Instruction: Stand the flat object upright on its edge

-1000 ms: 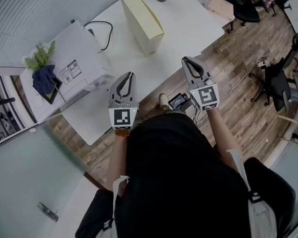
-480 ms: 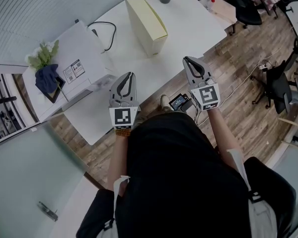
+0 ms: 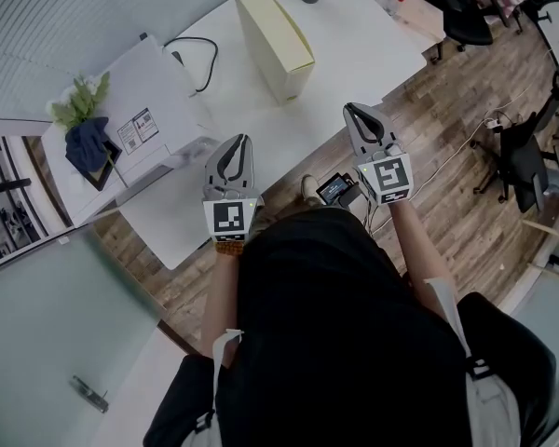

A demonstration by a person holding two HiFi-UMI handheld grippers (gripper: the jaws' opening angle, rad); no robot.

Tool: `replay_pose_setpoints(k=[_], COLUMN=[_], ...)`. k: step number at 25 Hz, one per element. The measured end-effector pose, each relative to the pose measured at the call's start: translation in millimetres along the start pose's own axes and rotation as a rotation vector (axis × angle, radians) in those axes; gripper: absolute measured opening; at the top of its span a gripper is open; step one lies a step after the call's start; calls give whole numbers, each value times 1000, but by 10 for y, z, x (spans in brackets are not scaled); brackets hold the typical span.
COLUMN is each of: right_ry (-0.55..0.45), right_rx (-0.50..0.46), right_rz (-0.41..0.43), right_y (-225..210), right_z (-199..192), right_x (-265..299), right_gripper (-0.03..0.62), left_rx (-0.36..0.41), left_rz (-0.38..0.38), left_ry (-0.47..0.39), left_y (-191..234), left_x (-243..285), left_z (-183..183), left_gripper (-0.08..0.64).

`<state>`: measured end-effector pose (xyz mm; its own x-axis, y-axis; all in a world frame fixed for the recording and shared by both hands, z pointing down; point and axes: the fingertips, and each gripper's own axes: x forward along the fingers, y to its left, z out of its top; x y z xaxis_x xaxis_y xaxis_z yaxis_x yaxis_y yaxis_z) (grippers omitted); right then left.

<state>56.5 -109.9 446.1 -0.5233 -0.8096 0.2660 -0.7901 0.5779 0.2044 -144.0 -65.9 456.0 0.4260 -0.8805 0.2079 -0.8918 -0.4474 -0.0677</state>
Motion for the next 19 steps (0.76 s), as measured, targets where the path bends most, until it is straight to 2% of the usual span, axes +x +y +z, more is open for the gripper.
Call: replay_pose_setpoints(k=[19], right_ry=[20], right_rx=[-21], right_rz=[29], right_y=[28], right_z=[47], right_x=[80], right_gripper=[12], left_rx=[-17], left_rz=[24], left_ry=[14], left_y=[62], left_x=[-73], left_z=[-58], left_gripper=[21])
